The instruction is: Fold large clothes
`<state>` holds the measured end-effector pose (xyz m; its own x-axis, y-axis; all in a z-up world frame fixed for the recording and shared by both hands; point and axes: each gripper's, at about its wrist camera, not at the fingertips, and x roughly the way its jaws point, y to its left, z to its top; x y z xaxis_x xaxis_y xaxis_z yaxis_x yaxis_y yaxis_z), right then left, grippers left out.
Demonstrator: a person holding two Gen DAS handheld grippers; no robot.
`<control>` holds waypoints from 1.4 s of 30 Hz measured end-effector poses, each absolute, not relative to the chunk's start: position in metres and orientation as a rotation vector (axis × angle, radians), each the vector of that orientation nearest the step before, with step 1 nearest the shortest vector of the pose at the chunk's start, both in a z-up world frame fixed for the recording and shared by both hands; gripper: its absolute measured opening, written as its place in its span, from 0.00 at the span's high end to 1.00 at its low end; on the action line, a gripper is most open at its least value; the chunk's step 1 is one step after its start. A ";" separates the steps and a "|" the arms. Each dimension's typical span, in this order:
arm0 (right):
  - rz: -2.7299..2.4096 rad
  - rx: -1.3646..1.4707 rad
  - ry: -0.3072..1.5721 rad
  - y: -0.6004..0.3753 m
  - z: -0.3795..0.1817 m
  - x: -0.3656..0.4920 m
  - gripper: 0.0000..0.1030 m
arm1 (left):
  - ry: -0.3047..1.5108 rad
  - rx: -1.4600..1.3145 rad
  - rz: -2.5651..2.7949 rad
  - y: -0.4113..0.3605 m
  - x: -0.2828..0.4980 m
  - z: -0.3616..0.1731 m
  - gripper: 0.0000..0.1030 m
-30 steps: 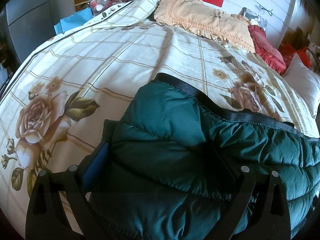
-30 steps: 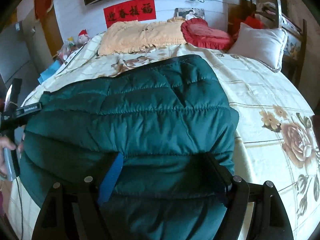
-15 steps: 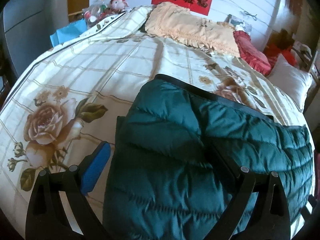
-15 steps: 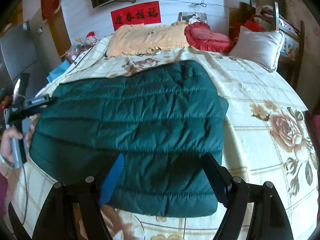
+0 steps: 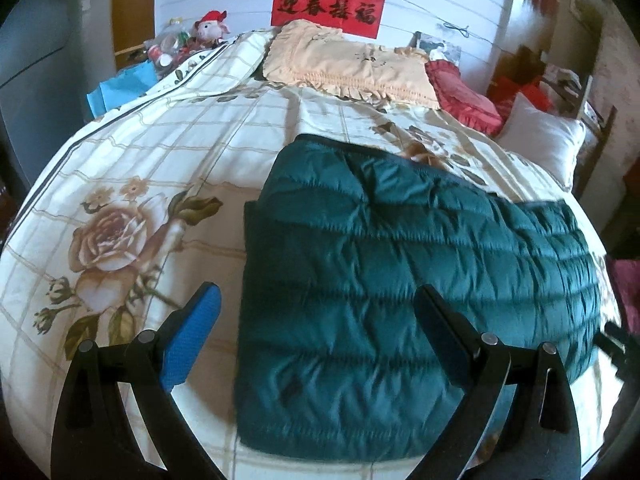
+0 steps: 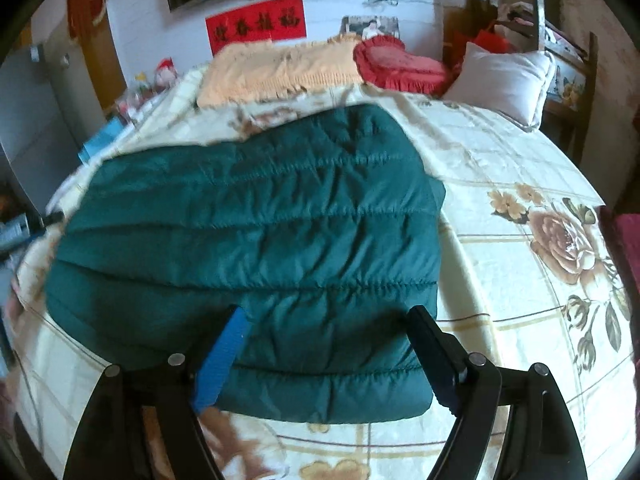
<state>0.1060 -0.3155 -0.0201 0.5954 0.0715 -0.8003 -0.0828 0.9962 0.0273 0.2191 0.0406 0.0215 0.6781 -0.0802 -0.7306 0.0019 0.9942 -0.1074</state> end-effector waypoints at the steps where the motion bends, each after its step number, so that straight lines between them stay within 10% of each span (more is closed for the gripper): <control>1: 0.098 -0.005 0.924 -0.313 -0.018 0.104 0.22 | 0.824 -0.104 -0.048 0.042 0.214 0.021 0.05; 42: 0.082 0.012 0.940 -0.292 -0.026 0.074 0.16 | 0.868 -0.111 -0.013 0.040 0.158 -0.015 0.05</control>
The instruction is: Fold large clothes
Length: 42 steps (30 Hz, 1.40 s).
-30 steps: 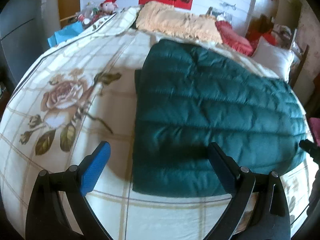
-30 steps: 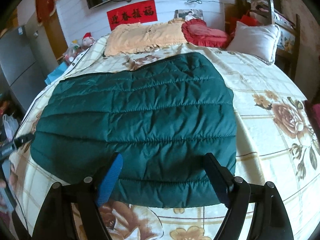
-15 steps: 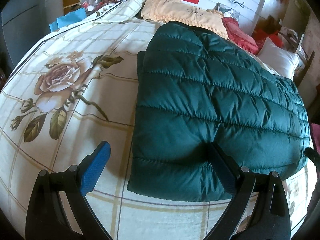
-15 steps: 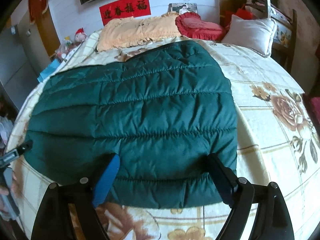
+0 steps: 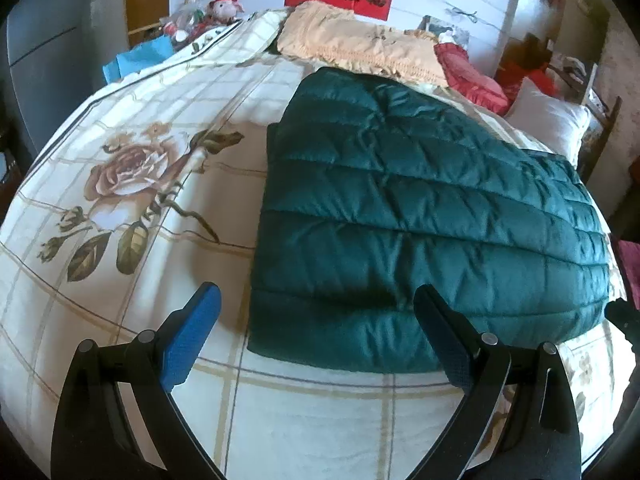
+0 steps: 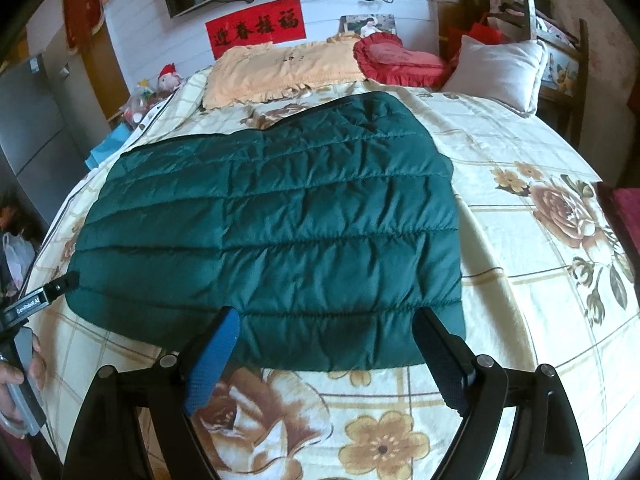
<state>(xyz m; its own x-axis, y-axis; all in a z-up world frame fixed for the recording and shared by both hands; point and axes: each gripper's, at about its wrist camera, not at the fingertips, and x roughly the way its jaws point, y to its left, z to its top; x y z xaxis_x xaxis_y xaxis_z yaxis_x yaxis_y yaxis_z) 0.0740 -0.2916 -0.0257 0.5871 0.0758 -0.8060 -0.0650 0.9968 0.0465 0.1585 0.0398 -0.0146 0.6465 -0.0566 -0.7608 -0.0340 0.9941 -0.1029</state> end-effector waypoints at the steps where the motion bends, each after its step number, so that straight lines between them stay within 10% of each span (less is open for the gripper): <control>1: 0.083 0.012 0.938 -0.290 -0.026 0.072 0.16 | 0.864 -0.109 -0.015 0.039 0.157 -0.013 0.05; 42: 0.084 0.061 0.958 -0.301 -0.025 0.079 0.14 | 0.831 -0.070 -0.044 0.023 0.147 -0.006 0.05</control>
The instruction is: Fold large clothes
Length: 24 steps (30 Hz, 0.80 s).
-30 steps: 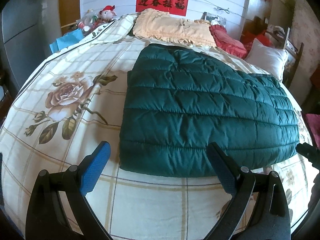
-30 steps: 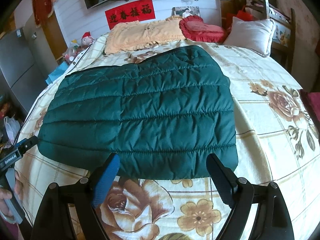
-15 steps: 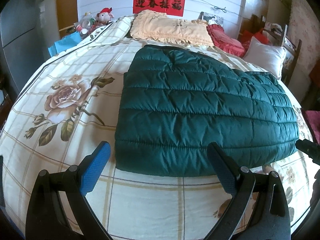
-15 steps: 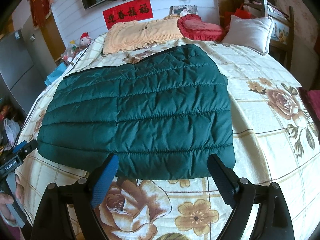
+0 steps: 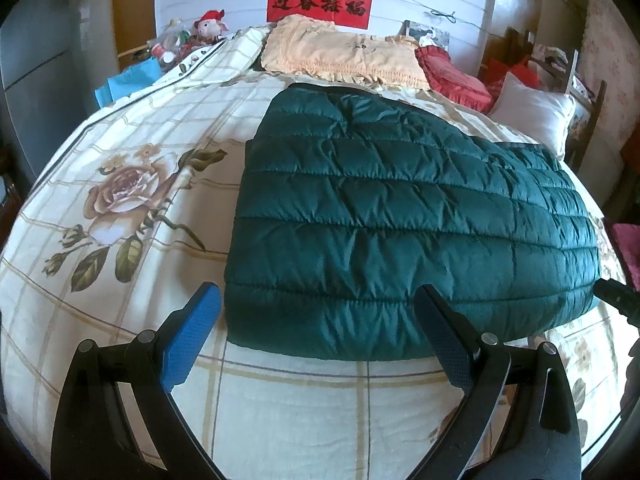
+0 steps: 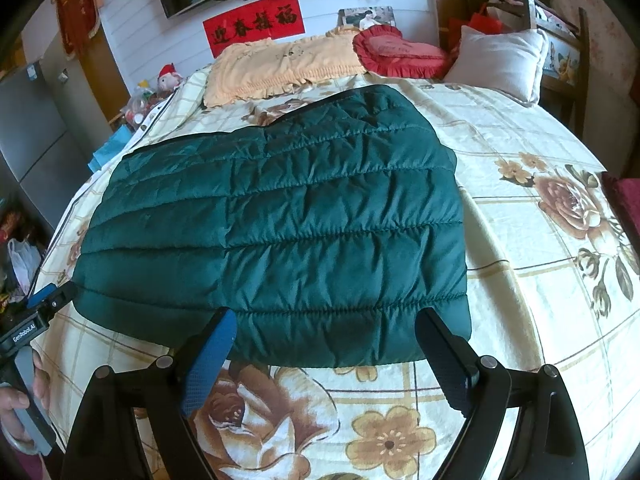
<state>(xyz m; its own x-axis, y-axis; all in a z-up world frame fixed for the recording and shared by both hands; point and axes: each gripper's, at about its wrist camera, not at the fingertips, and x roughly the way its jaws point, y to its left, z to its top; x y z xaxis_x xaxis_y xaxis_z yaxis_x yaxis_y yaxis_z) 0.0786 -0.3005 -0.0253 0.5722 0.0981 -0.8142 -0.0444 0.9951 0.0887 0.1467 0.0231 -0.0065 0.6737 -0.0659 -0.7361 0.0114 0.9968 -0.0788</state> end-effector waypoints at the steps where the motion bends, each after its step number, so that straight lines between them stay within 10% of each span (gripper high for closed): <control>1: 0.081 0.061 0.955 -0.303 -0.025 0.080 0.14 | 0.837 -0.084 -0.049 0.026 0.149 -0.008 0.05; 24: 0.234 0.287 0.960 -0.379 -0.060 0.166 0.01 | 0.983 -0.477 -0.230 0.076 0.226 -0.052 0.04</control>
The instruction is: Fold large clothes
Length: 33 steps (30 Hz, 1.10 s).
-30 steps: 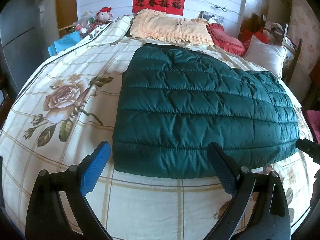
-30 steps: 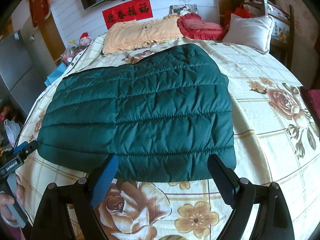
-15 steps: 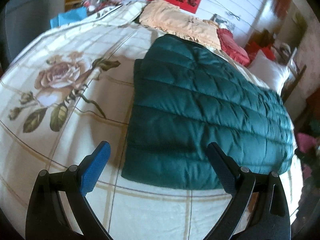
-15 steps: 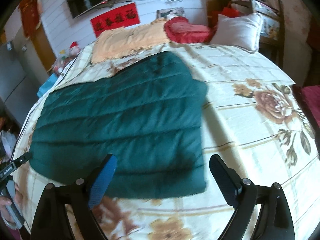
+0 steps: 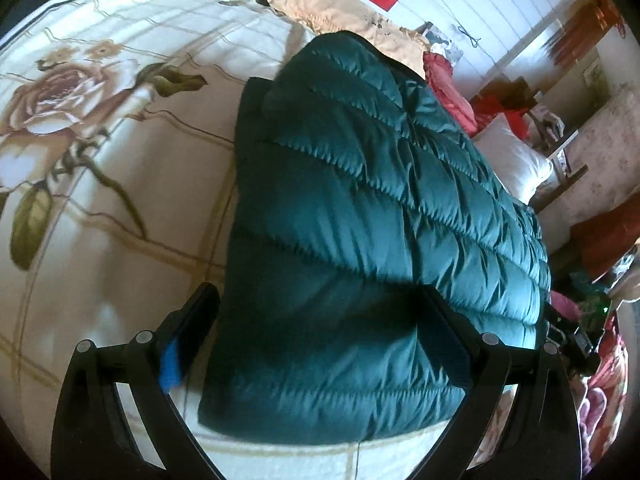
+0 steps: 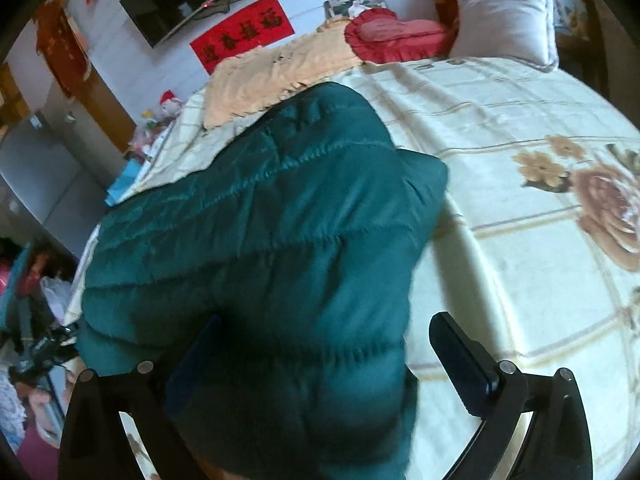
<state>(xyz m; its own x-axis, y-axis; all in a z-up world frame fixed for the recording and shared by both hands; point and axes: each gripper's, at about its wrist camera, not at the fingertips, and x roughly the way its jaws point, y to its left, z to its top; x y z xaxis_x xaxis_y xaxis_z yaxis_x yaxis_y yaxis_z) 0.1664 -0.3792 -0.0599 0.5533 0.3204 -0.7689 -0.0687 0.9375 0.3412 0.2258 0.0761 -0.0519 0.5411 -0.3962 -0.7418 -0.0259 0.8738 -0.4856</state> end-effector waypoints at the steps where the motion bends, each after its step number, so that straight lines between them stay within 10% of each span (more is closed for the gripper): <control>1: 0.248 0.302 0.963 -0.379 -0.062 0.170 0.01 | 0.990 -0.478 -0.235 0.074 0.229 -0.053 0.02; 14: 0.264 0.390 0.975 -0.362 -0.073 0.181 0.00 | 0.997 -0.493 -0.235 0.071 0.240 -0.056 0.01; 23: 0.216 0.336 0.910 -0.346 -0.039 0.158 0.47 | 0.924 -0.447 -0.258 0.068 0.221 -0.032 0.47; 33: 0.286 0.300 0.870 -0.327 0.001 0.116 0.60 | 0.877 -0.417 -0.329 0.071 0.161 0.001 0.53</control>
